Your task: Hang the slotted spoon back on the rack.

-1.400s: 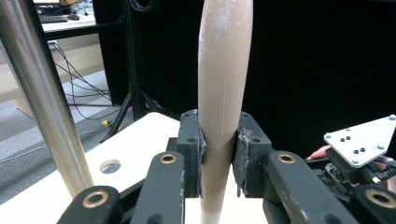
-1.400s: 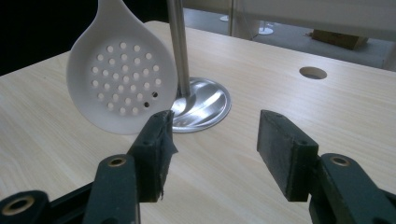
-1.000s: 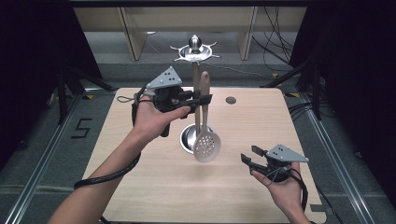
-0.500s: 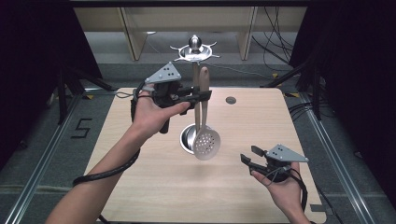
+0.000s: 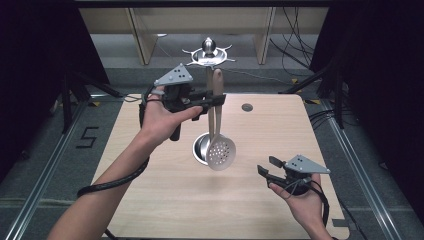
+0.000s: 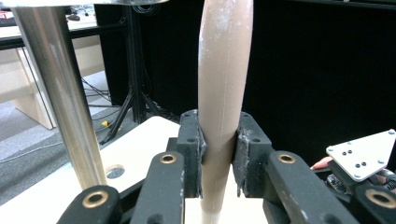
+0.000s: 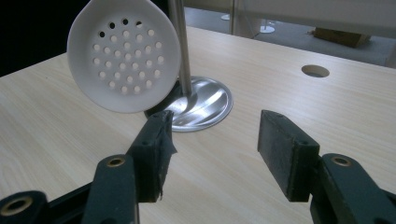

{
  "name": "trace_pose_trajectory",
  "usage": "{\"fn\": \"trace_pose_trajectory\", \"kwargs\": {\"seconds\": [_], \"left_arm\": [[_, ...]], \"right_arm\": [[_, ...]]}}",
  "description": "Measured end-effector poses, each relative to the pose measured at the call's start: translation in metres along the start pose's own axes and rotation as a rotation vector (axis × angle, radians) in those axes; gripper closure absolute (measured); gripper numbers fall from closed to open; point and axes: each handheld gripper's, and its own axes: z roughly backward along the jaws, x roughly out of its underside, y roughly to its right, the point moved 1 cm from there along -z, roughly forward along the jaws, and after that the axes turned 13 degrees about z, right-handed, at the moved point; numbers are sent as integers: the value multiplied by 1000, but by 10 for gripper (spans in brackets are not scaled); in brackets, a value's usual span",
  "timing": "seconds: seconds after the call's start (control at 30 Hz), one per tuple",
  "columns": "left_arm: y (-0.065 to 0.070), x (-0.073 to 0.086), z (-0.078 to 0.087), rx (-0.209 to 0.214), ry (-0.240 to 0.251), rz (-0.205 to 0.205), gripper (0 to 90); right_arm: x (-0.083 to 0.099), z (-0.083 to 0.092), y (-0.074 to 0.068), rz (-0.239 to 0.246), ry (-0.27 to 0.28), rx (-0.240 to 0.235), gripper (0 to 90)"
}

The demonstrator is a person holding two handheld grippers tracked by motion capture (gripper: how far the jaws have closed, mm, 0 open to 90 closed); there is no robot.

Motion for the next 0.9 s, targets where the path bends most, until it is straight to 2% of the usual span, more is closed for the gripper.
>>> {"fn": "trace_pose_trajectory", "kwargs": {"seconds": [0.9], "left_arm": [[-9,-2,2,-7,6,40,738]], "right_arm": [[0,0,-1,-9,-10,-9,454]]}}
